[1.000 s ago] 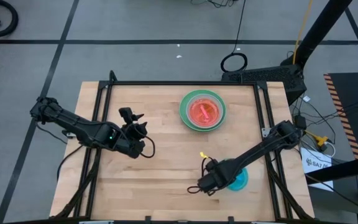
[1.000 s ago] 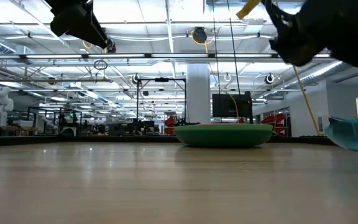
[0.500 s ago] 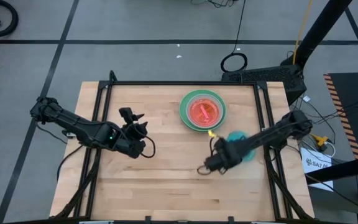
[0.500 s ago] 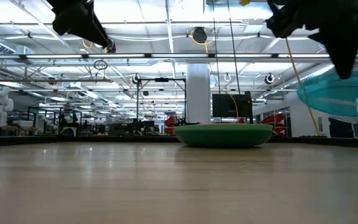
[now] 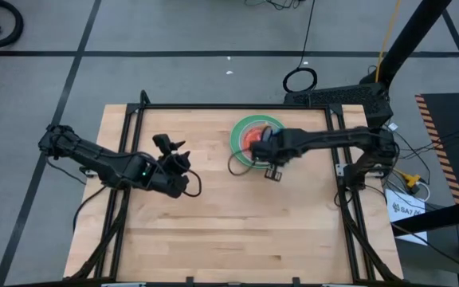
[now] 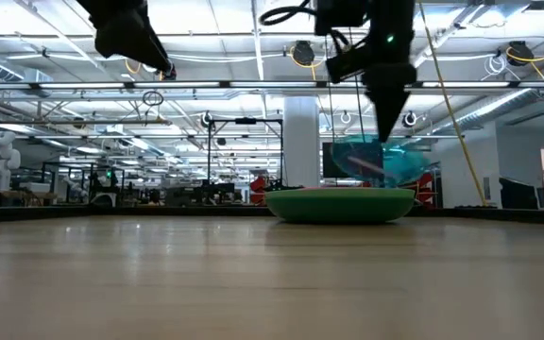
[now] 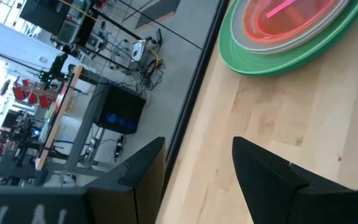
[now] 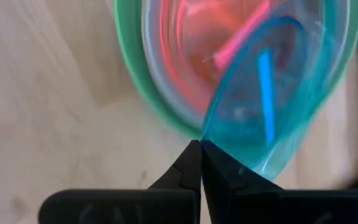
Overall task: Stack plastic plates
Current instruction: Stack the blue plate on top of the pink plate, then return to Home Position
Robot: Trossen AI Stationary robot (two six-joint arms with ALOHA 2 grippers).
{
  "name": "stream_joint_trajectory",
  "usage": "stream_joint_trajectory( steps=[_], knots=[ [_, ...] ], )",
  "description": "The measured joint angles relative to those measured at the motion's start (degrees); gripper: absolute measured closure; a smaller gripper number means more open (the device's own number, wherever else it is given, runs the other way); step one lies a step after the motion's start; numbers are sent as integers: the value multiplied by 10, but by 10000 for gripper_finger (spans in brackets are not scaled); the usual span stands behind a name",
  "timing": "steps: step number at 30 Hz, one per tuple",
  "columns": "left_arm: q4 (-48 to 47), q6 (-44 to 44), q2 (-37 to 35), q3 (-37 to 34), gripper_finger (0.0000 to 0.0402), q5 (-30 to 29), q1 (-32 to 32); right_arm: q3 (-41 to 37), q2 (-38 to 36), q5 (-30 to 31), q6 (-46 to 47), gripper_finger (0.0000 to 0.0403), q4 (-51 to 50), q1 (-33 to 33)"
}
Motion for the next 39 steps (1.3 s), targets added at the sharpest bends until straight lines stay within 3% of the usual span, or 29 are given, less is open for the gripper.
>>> stream_joint_trajectory(
  steps=[9, 16, 20, 26, 32, 39],
  knots=[
    [-4, -17, 0, 0, 208, 0, 11, 0, 28, -2, -147, 392, 102, -54],
    [-17, -37, 0, 0, 208, 1, 9, 0, 39, -44, -145, 319, 113, -54],
    [-91, -95, -3, -16, 208, 4, -7, -1, 34, -46, -123, 280, 129, -52],
    [-119, -165, -81, -92, 208, -2, -74, -95, -26, -76, -194, 260, 371, -27],
    [36, -103, -208, -168, 208, 26, -141, -254, -131, -138, -238, 267, 600, -35],
    [348, 102, -344, -308, 208, 172, -146, -393, -282, -140, -256, 271, 706, -47]
  ],
)
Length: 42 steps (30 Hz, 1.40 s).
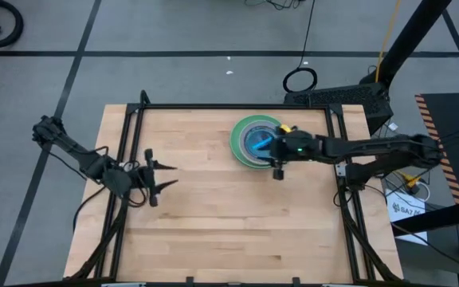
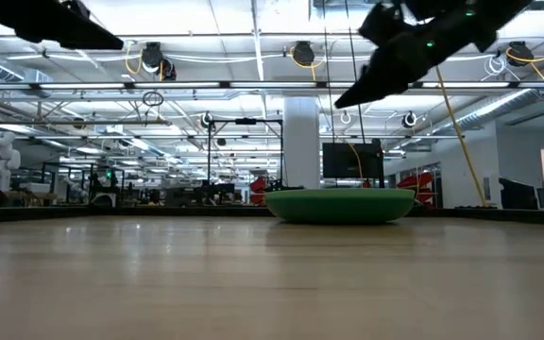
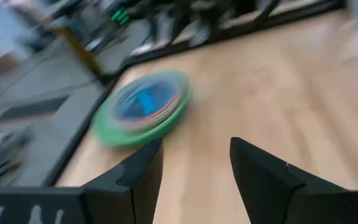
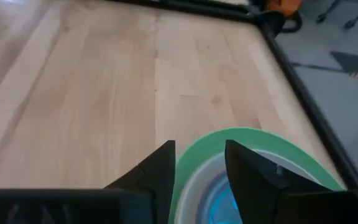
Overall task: Stack plastic plates
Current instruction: Return to Home Position
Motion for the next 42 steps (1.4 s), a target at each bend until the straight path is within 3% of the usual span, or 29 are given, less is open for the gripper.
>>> stream_joint_trajectory(
  steps=[2, 5, 16, 27, 32, 38, 42],
  knots=[
    [57, 34, -31, -36, 208, 52, 16, -27, -42, 0, 0, 271, 3, 0],
    [82, 48, -76, -69, 208, 83, 47, -64, -103, -8, 2, 271, 14, 1],
    [65, 39, -251, -130, 209, 169, 152, -191, -332, -14, 23, 271, -8, 1],
    [39, -9, -327, -135, 209, 176, 190, -338, -566, -15, 34, 271, -30, 1],
    [77, -43, -339, -188, 209, 187, 200, -358, -657, -27, 22, 271, -82, 1],
    [192, -87, -347, -284, 209, 228, 200, -361, -664, -61, -4, 271, -61, 1],
    [191, -87, -337, -283, 209, 260, 200, -372, -665, -84, -14, 271, -36, 2]
  ],
)
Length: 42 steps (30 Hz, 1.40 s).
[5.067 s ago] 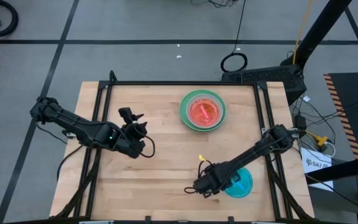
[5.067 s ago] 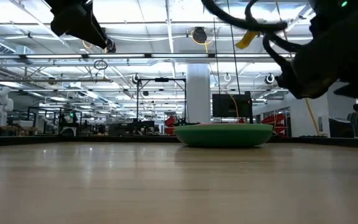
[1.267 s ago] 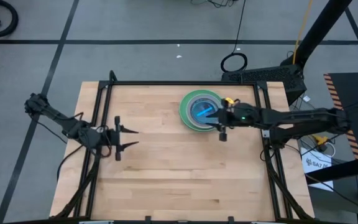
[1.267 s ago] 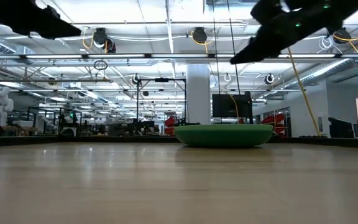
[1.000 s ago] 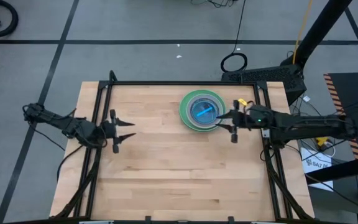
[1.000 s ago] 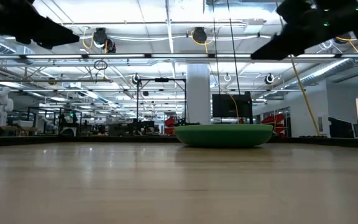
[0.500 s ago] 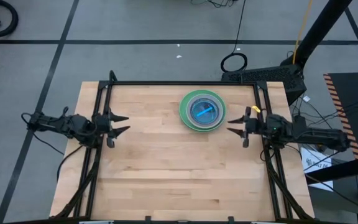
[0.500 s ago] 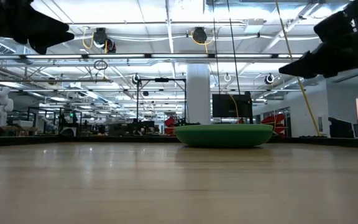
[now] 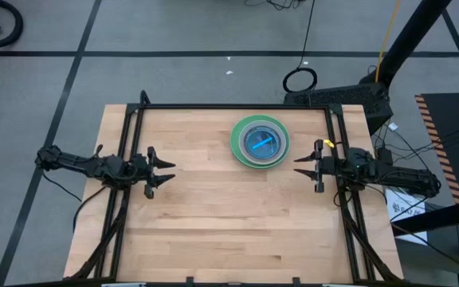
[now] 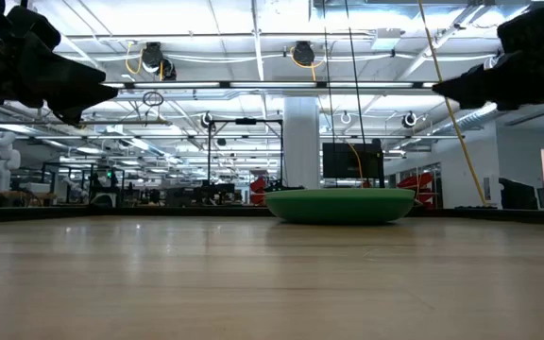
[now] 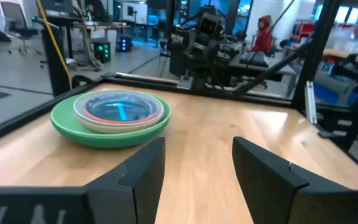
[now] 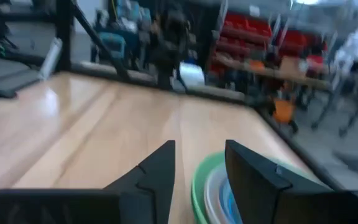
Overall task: Stack plastic plates
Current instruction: Return to Home Position
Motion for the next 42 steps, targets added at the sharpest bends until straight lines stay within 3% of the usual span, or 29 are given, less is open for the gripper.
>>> stream_joint_trajectory(
  steps=[7, 15, 42],
  knots=[
    [-2, -21, 8, 0, 209, -25, 1, -35, 23, -1, 10, 271, 53, 0],
    [-3, -20, 11, 1, 208, -26, 1, -35, 28, -2, 100, 271, 54, 0],
    [-3, -19, 11, 1, 208, -27, 1, -37, 28, -2, 102, 271, 54, 0]
  ],
)
